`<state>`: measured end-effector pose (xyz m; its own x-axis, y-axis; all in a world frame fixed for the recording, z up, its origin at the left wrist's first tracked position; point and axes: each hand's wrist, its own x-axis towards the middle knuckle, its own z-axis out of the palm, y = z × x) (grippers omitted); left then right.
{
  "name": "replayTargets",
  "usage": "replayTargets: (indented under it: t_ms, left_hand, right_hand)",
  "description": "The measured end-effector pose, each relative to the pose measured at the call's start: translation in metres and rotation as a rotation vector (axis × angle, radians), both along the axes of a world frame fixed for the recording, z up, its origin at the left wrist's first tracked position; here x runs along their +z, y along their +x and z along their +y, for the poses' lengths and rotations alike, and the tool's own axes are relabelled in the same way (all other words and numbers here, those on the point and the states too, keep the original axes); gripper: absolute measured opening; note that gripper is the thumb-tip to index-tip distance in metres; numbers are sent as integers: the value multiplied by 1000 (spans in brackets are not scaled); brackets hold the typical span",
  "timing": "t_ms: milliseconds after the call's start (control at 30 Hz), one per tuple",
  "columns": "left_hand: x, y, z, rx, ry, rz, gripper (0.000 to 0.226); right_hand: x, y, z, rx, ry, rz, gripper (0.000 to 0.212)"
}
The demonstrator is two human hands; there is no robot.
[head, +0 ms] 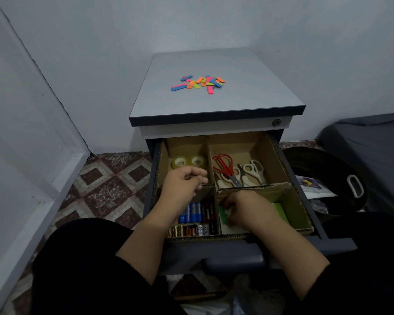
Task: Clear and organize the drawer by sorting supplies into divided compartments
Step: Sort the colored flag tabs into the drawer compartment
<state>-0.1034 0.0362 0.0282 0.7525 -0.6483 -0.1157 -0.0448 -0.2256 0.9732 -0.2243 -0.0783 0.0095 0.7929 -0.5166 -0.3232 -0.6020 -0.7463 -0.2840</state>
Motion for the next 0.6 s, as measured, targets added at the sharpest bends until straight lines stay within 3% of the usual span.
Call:
replayTargets:
  t_ms: [233,600]
  left_hand:
    - [2,-1,1,3,4,6,20]
    - [-1,0,0,7,9,-1,20]
  right_hand:
    - [-1,3,4,51,-107,-2,28]
    - [2,0,8,56,-120,-14,30]
